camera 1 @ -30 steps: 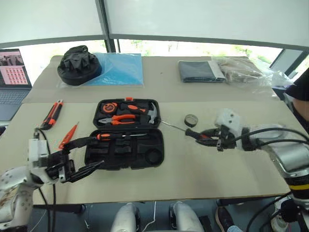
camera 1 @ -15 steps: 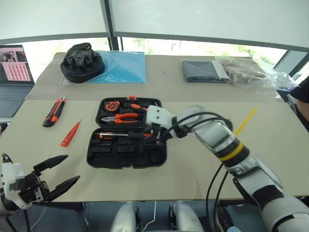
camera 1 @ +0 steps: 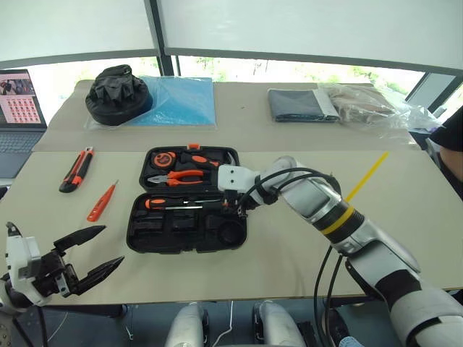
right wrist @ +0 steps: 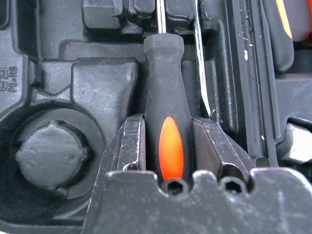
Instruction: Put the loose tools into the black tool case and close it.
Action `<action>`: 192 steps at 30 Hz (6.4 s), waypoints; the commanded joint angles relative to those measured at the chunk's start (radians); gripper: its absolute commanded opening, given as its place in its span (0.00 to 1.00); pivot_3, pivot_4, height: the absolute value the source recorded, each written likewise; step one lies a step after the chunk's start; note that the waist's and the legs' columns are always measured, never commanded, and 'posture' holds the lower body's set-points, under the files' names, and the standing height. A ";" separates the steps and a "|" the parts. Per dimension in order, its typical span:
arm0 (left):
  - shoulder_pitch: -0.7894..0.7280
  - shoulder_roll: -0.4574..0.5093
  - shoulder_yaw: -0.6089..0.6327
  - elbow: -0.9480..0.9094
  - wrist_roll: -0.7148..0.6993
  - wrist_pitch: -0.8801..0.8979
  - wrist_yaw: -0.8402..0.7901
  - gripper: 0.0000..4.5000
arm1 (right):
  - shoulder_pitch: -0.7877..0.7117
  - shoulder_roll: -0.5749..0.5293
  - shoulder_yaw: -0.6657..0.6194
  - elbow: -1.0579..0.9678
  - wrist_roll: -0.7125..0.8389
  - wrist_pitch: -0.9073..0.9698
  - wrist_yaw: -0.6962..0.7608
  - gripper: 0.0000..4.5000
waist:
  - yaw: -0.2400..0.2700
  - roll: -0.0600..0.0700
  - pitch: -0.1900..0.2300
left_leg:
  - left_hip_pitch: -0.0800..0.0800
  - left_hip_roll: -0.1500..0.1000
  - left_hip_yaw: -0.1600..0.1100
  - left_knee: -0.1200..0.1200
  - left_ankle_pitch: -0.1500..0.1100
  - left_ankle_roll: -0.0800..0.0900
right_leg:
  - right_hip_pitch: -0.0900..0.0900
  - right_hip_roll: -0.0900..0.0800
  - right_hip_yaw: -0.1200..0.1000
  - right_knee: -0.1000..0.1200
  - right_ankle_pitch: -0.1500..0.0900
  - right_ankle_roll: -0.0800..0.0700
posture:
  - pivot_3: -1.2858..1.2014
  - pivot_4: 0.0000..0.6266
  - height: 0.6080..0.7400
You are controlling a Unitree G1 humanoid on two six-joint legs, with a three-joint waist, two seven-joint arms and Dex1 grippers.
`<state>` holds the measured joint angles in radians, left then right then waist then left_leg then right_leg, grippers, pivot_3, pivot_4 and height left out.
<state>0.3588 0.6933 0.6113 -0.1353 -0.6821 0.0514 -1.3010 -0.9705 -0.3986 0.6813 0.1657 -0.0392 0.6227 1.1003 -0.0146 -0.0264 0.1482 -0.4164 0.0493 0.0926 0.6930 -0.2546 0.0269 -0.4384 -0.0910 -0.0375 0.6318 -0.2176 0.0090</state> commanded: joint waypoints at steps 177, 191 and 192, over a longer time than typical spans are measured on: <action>-0.800 0.255 -0.805 0.240 0.648 0.027 -0.083 0.21 | 0.643 -0.176 -0.521 -0.534 0.477 -0.260 -0.096 1.00 | 0.025 -0.012 0.000 | 0.011 0.000 0.011 -0.012 0.006 -0.009 | 0.003 0.004 0.000 0.001 0.000 -0.005 | 0.52 0.24 1.00; -0.824 0.286 -0.606 0.278 0.418 0.037 -0.151 0.77 | 0.569 -0.097 -0.478 -0.516 0.482 -0.271 -0.065 1.00 | 0.025 -0.012 0.000 | 0.009 0.000 0.009 -0.009 0.007 -0.009 | 0.003 0.004 -0.001 0.003 0.000 -0.005 | 0.52 0.24 1.00; -0.819 0.288 -0.599 0.279 0.410 0.041 -0.154 0.77 | 0.563 -0.091 -0.474 -0.513 0.480 -0.272 -0.065 1.00 | 0.024 -0.012 0.000 | 0.009 0.000 0.008 -0.009 0.007 -0.009 | 0.003 0.005 -0.001 0.003 0.000 -0.005 | 0.52 0.24 1.00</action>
<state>-0.4568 0.9629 -0.0168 0.1444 -0.2433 0.0821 -1.4461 -0.3919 -0.4964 0.2055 -0.3343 0.4338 0.3717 1.0299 0.0091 -0.0382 0.1485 -0.4072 0.0495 0.1011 0.6843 -0.2480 0.0181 -0.4356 -0.0863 -0.0384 0.6349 -0.2176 0.0039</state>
